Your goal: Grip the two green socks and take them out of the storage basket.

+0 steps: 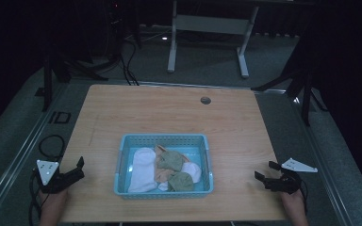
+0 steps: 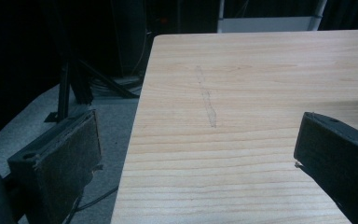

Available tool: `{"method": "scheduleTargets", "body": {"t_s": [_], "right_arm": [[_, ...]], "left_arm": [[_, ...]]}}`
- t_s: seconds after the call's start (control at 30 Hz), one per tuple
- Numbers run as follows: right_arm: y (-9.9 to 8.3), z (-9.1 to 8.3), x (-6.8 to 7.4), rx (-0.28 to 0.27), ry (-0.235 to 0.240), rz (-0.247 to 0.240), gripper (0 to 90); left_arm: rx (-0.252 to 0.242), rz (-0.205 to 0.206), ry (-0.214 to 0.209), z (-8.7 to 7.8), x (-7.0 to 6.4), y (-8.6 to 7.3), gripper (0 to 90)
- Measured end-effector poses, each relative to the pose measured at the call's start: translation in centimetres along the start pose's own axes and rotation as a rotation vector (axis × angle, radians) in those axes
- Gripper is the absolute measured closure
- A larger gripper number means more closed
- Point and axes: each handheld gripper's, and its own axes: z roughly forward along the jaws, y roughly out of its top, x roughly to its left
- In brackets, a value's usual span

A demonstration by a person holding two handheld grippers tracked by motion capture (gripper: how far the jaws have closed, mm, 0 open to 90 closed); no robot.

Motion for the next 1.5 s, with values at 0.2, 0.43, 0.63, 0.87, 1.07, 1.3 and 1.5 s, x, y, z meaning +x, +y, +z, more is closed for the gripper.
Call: {"method": "scheduleTargets", "body": {"t_s": [0.2, 0.43, 0.63, 0.87, 1.07, 1.3, 1.5], "right_arm": [[-0.3, -0.3, -0.4, 0.015, 0.078, 0.004, 13.7], [-0.3, -0.3, -0.6, 0.056, 0.158, 0.016, 13.6], [0.2, 0.1, 0.0, 0.114, 0.179, -0.124, 12.6], [2.0, 0.4, 0.7, 0.209, 0.218, -0.183, 12.6], [3.4, 0.4, 1.4, 0.283, 0.231, -0.22, 12.5], [4.7, 1.0, 2.6, 0.357, 0.28, -0.297, 12.3], [5.6, 1.4, 3.5, 0.412, 0.315, -0.304, 12.5]], "left_arm": [[0.0, 0.001, 0.004, 0.0, 0.0, 0.0, 0.4], [0.0, 0.001, 0.002, 0.0, 0.0, 0.0, 0.4], [0.002, 0.001, 0.003, 0.0, 0.0, 0.0, 0.3], [0.005, 0.002, 0.006, 0.0, 0.0, 0.0, 0.3], [0.006, 0.002, 0.005, 0.0, 0.0, 0.0, 0.3], [0.005, 0.004, 0.002, 0.0, 0.0, 0.0, 0.3], [0.007, 0.007, 0.002, 0.0, 0.0, 0.0, 0.3]]}}
